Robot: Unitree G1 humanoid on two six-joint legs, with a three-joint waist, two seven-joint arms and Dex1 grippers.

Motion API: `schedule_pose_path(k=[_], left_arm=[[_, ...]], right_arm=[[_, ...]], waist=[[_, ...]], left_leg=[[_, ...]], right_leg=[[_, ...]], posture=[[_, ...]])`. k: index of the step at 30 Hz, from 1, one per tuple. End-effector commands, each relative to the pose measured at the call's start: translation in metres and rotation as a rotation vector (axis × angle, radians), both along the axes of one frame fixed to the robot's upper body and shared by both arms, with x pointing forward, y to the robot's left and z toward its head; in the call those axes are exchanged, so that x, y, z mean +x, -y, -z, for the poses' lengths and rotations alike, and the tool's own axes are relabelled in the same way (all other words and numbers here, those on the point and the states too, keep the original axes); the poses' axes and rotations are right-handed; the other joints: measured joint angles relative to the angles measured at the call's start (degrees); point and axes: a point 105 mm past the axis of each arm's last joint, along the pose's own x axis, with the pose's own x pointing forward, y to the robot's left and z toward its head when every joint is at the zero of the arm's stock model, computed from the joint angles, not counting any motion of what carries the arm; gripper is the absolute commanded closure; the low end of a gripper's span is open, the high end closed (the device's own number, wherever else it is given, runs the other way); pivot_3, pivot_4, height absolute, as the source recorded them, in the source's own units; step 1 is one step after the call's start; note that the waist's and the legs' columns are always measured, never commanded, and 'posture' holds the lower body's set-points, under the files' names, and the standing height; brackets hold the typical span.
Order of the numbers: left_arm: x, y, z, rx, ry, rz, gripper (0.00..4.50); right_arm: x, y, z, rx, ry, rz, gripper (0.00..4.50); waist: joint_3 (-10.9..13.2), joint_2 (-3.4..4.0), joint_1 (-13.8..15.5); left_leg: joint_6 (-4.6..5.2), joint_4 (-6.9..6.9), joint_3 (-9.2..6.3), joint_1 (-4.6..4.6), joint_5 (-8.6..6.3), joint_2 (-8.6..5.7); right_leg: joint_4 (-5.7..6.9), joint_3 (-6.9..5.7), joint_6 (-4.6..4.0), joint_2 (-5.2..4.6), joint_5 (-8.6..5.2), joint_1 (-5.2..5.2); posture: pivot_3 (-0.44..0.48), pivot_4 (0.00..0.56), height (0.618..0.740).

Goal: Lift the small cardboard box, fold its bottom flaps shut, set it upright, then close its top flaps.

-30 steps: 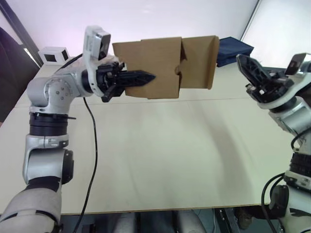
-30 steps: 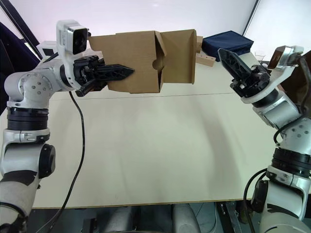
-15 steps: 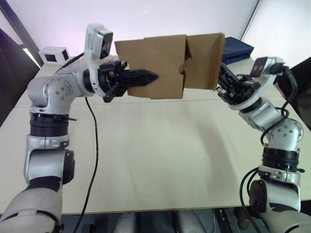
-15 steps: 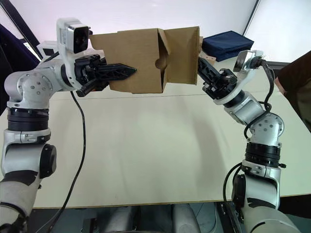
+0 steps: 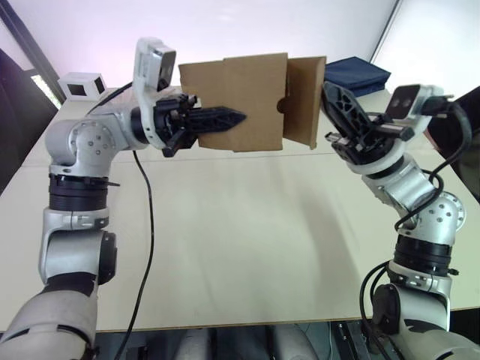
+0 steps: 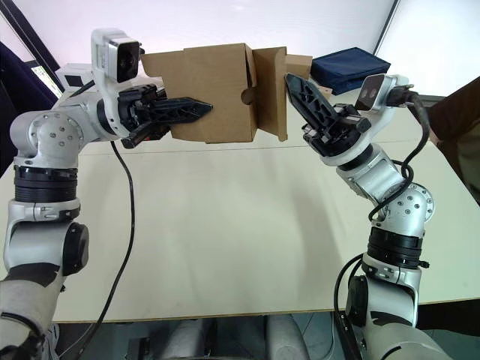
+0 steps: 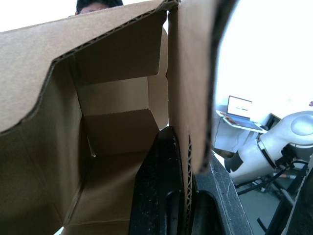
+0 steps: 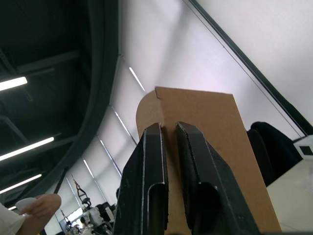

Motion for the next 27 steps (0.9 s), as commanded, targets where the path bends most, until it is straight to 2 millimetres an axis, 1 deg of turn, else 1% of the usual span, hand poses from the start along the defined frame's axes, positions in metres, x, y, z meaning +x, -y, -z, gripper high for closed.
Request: schedule_pose_path(k=[1,7,12,16,23,27], left_arm=[[-0.004,-0.003,-0.015,-0.034,0.056,0.004,4.50],[-0.003,-0.003,-0.017,-0.037,0.058,0.000,4.50],[-0.001,-0.004,-0.017,-0.037,0.057,-0.008,4.50],[0.000,-0.005,-0.017,-0.037,0.054,-0.016,4.50],[0.001,-0.004,-0.017,-0.039,0.047,-0.017,4.50],[0.001,-0.004,-0.016,-0.037,0.044,-0.017,4.50]], right_arm=[[-0.003,-0.006,-0.003,-0.023,0.039,0.029,4.07],[-0.002,-0.010,-0.004,-0.015,0.043,0.037,4.07],[-0.006,-0.006,-0.006,0.024,0.044,0.028,4.07],[-0.008,-0.011,0.001,-0.028,0.047,0.045,4.07],[-0.003,-0.015,0.009,-0.104,0.054,0.104,4.07],[0.001,-0.017,0.010,-0.124,0.061,0.131,4.07]], waist=[[0.0,0.00,0.0],[0.0,0.00,0.0],[0.0,0.00,0.0],[0.0,0.00,0.0],[0.0,0.00,0.0],[0.0,0.00,0.0]], left_leg=[[0.00,0.00,0.00,0.00,0.00,0.00],[0.00,0.00,0.00,0.00,0.00,0.00],[0.00,0.00,0.00,0.00,0.00,0.00],[0.00,0.00,0.00,0.00,0.00,0.00],[0.00,0.00,0.00,0.00,0.00,0.00],[0.00,0.00,0.00,0.00,0.00,0.00]], right_leg=[[0.00,0.00,0.00,0.00,0.00,0.00],[0.00,0.00,0.00,0.00,0.00,0.00],[0.00,0.00,0.00,0.00,0.00,0.00],[0.00,0.00,0.00,0.00,0.00,0.00],[0.00,0.00,0.00,0.01,0.00,-0.01],[0.01,0.00,0.00,0.00,0.00,-0.01]], posture=[[0.000,0.150,0.740],[0.000,0.150,0.740],[0.000,0.150,0.740],[0.000,0.150,0.740],[0.000,0.150,0.740],[0.000,0.150,0.740]])
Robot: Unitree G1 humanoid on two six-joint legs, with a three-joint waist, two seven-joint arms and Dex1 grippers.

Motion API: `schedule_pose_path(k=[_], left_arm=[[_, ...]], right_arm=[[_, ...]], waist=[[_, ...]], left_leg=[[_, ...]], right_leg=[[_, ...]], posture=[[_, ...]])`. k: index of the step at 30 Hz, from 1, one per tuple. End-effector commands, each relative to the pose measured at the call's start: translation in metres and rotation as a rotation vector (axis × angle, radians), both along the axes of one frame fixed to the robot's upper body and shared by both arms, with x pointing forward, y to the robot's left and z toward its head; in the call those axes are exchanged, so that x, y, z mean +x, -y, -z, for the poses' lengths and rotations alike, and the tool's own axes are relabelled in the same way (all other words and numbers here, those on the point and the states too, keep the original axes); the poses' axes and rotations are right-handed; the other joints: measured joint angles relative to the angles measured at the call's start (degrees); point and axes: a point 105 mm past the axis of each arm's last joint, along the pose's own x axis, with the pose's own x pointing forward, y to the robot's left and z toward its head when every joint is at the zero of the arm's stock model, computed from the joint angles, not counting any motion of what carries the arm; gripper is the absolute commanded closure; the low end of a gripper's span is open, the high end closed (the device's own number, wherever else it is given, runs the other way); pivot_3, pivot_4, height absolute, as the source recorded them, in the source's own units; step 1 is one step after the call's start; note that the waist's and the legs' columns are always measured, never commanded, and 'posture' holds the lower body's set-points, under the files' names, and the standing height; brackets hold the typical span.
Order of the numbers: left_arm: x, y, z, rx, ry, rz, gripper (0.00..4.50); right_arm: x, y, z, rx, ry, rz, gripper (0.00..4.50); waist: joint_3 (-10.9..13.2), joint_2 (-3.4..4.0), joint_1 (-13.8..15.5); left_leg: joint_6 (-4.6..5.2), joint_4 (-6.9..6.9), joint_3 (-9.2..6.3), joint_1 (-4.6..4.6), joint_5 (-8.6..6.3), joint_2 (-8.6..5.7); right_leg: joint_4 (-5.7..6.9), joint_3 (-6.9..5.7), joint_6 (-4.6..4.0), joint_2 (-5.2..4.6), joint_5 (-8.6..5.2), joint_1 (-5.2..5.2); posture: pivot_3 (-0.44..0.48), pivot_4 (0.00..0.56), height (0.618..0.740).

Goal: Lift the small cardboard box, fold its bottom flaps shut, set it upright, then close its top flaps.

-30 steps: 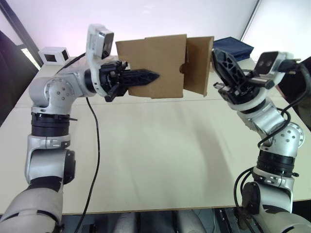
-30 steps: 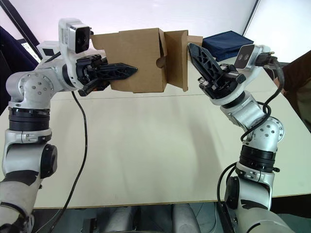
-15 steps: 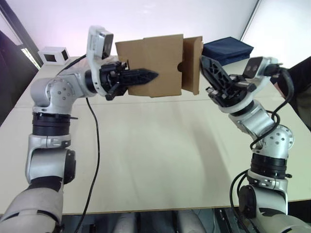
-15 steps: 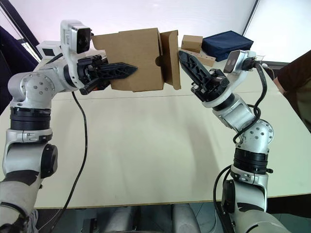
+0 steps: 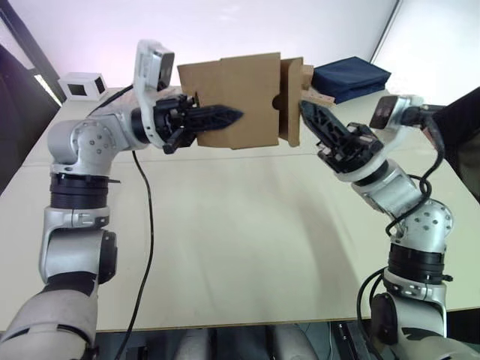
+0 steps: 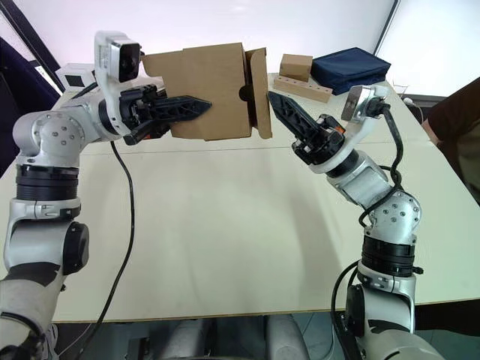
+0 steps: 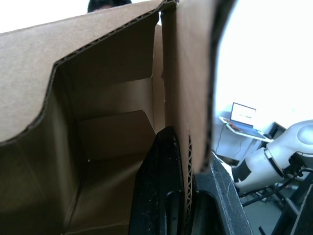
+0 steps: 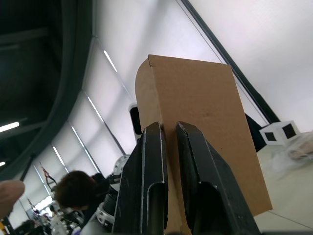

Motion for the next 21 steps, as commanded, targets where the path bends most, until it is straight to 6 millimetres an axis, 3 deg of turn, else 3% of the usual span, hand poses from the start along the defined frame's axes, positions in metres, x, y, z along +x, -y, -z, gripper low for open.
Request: schedule_pose_path(k=[1,14,21], left_arm=[[-0.007,-0.001,-0.019,-0.028,0.080,0.013,4.50],[-0.007,0.000,-0.020,-0.032,0.081,0.014,4.50],[-0.005,0.001,-0.021,-0.036,0.080,0.009,4.50]], right_arm=[[-0.003,-0.004,-0.006,-0.020,0.051,0.018,4.07],[0.009,-0.004,-0.011,0.003,0.063,0.116,4.07],[0.003,-0.011,-0.015,0.002,0.082,0.084,4.07]], waist=[[0.0,0.00,0.0],[0.0,0.00,0.0],[0.0,0.00,0.0]], left_leg=[[0.00,0.00,0.00,0.00,0.00,0.00],[0.00,0.00,-0.01,0.00,0.00,0.00],[0.00,0.00,0.00,0.00,0.00,0.00]], right_leg=[[0.00,0.00,0.00,0.00,0.00,0.00],[0.00,0.00,0.00,0.00,0.00,0.00],[0.01,0.00,0.00,0.00,0.00,0.00]], posture=[[0.000,0.150,0.740],[0.000,0.150,0.740],[0.000,0.150,0.740]])
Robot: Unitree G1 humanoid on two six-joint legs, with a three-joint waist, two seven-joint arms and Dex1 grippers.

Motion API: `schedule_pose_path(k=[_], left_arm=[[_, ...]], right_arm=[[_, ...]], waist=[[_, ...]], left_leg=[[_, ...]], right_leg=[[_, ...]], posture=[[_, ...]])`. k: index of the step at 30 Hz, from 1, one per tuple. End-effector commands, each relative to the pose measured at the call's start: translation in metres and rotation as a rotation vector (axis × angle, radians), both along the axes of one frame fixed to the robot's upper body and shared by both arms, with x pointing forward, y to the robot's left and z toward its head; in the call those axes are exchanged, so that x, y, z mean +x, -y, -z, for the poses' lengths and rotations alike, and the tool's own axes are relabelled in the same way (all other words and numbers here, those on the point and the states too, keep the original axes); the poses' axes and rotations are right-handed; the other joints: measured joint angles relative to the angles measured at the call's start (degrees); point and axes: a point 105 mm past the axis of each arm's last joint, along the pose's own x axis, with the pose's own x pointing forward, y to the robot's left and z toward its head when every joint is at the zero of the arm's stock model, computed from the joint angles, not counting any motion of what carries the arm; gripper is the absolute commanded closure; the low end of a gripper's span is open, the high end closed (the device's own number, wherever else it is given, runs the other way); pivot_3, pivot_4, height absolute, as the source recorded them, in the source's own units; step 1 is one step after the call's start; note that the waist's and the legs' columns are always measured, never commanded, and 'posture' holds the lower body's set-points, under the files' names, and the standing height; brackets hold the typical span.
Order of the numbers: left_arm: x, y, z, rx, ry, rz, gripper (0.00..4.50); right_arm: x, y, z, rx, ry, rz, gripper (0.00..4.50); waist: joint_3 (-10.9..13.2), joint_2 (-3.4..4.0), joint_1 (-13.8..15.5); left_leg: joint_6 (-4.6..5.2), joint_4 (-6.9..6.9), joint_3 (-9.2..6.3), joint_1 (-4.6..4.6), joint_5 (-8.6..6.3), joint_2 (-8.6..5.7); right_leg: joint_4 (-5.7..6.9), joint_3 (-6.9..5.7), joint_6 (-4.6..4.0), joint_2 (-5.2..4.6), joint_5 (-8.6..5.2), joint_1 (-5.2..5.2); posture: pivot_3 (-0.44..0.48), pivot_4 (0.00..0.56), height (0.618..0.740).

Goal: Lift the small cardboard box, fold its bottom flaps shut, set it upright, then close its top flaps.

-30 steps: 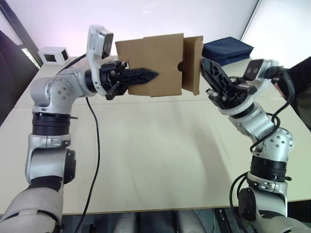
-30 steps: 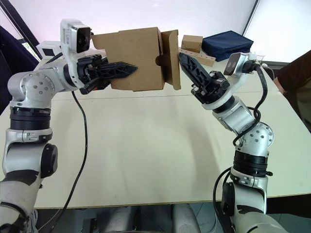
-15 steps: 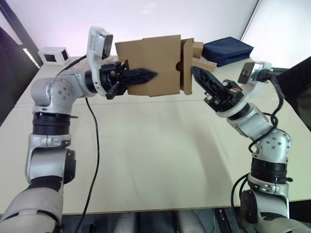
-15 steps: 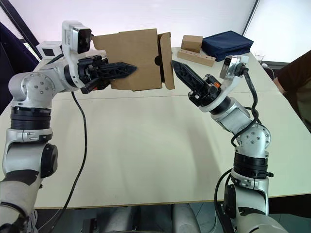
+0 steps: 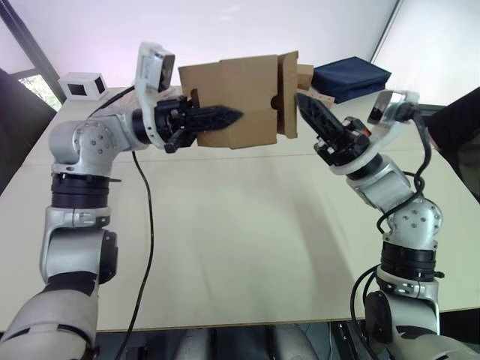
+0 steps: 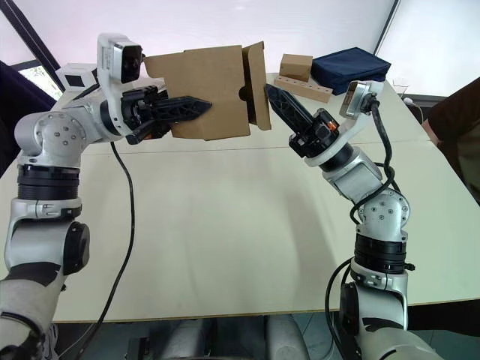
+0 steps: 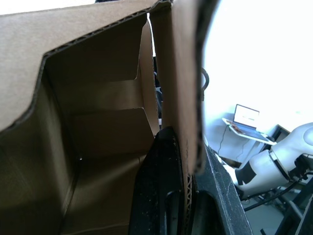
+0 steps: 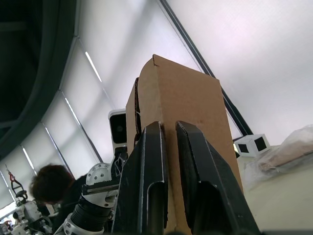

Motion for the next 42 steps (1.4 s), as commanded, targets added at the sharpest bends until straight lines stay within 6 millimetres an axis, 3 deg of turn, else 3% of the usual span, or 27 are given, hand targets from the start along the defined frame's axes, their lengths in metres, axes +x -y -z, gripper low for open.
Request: schedule_pose_path(k=[1,10,42], left_arm=[[-0.008,0.000,-0.022,-0.038,0.091,0.020,4.50],[-0.006,0.000,-0.023,-0.047,0.089,0.005,4.50],[0.004,0.004,-0.015,-0.021,0.094,-0.039,4.50]], right_arm=[[-0.008,-0.010,-0.010,-0.011,0.055,-0.018,4.07],[-0.004,-0.021,0.001,-0.086,0.060,0.050,4.07],[-0.003,-0.037,-0.014,-0.055,0.095,0.116,4.07]], waist=[[0.0,0.00,0.0],[0.0,0.00,0.0],[0.0,0.00,0.0]], left_leg=[[0.00,0.00,0.00,0.00,0.00,0.00],[0.00,0.00,0.00,0.00,0.00,0.00],[-0.01,0.00,-0.01,0.00,0.00,0.00]], right_leg=[[0.00,0.00,0.00,0.00,0.00,0.00],[0.01,0.00,0.00,0.00,0.00,0.00],[0.02,0.00,0.00,0.00,0.00,-0.02]], posture=[[0.000,0.150,0.740],[0.000,0.150,0.740],[0.000,0.150,0.740]])
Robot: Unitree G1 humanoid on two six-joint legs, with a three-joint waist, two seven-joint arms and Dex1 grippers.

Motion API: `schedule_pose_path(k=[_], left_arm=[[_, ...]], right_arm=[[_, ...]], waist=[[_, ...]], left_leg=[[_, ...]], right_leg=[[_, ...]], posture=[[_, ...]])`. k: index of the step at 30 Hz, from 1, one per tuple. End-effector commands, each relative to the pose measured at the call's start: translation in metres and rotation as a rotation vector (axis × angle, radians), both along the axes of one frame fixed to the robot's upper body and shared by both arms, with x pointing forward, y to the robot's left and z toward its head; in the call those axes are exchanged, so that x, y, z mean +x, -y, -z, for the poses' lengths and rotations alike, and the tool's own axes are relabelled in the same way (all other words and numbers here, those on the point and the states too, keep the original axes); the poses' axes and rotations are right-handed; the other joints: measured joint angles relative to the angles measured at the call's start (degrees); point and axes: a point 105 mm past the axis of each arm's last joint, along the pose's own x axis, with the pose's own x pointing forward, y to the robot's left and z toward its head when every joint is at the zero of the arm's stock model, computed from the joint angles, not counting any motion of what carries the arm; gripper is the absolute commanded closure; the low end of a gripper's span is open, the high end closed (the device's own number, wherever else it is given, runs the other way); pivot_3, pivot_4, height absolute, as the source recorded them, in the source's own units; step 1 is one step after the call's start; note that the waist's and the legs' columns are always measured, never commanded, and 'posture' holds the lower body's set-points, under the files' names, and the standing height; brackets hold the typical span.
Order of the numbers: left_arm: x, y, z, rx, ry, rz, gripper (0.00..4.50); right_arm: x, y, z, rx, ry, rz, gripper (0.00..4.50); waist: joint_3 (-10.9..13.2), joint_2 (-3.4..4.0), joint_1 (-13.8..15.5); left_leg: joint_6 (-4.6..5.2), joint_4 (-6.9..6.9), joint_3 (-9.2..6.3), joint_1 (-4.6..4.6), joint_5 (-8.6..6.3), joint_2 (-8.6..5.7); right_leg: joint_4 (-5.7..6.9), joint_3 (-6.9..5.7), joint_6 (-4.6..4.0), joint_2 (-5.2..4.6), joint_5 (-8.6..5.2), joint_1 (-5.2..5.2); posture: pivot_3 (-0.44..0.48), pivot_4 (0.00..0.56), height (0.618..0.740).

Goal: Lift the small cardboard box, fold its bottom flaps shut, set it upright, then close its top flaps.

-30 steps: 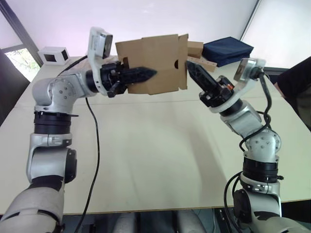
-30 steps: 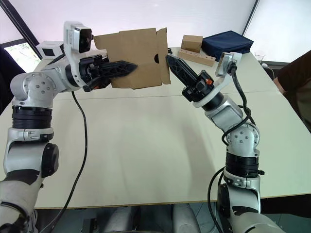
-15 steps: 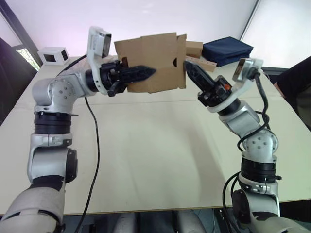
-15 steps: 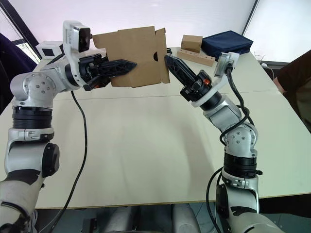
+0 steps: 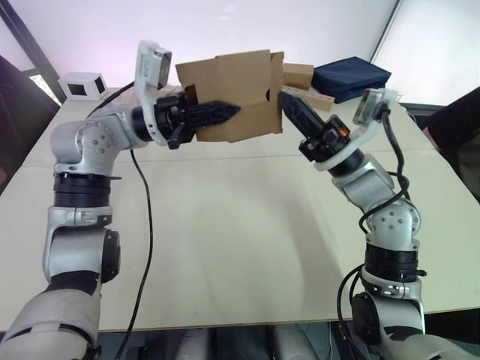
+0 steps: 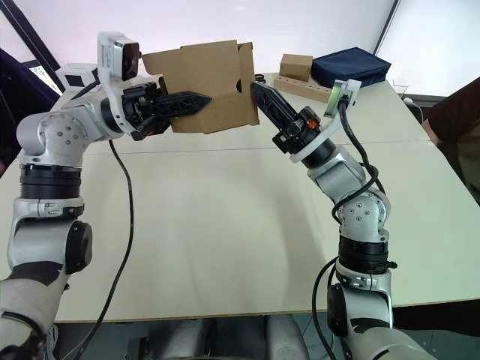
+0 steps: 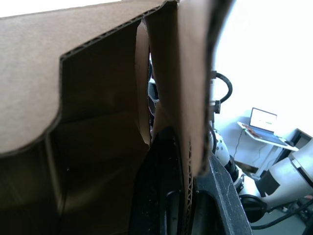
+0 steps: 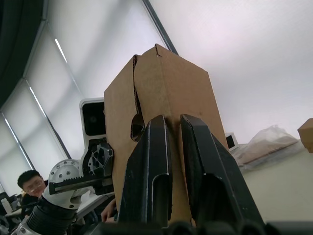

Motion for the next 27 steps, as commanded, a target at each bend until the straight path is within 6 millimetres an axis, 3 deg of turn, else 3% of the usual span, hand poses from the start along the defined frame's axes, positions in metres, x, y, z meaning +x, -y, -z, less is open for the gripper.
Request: schedule_pose_path(k=[1,9,12,16,27], left_arm=[[-0.006,0.007,-0.015,-0.005,0.070,0.026,4.50],[-0.006,0.006,-0.011,0.008,0.071,0.022,4.50],[-0.004,0.006,-0.011,0.009,0.069,0.010,4.50],[0.000,0.007,-0.014,-0.001,0.070,-0.008,4.50],[-0.008,0.006,-0.015,-0.008,0.075,0.038,4.50]], right_arm=[[-0.012,-0.017,-0.016,-0.010,0.077,-0.031,4.07],[-0.001,-0.005,-0.021,0.050,0.049,0.037,4.07],[-0.004,-0.007,-0.022,0.048,0.055,0.020,4.07],[-0.025,-0.027,-0.015,0.003,0.065,-0.116,4.07],[-0.010,-0.027,-0.003,-0.036,0.014,-0.039,4.07]], waist=[[0.0,0.00,0.0],[0.0,0.00,0.0],[0.0,0.00,0.0],[0.0,0.00,0.0],[0.0,0.00,0.0]], left_leg=[[0.00,0.00,0.00,0.00,0.00,0.00],[0.00,-0.01,0.00,0.00,0.00,0.00],[0.00,-0.01,0.00,0.00,0.00,0.00],[0.00,-0.01,-0.01,0.00,0.00,0.00],[-0.02,-0.01,0.00,0.00,0.01,0.00]], right_leg=[[0.00,0.00,0.00,0.00,0.00,0.00],[0.01,0.00,0.00,0.00,0.00,-0.01],[0.01,0.00,0.00,0.00,0.00,-0.01],[0.01,0.01,0.00,0.00,0.00,-0.01],[0.04,0.01,0.00,0.00,0.00,-0.02]], posture=[[0.000,0.150,0.740],[0.000,0.150,0.740],[0.000,0.150,0.740],[0.000,0.150,0.740],[0.000,0.150,0.740]])
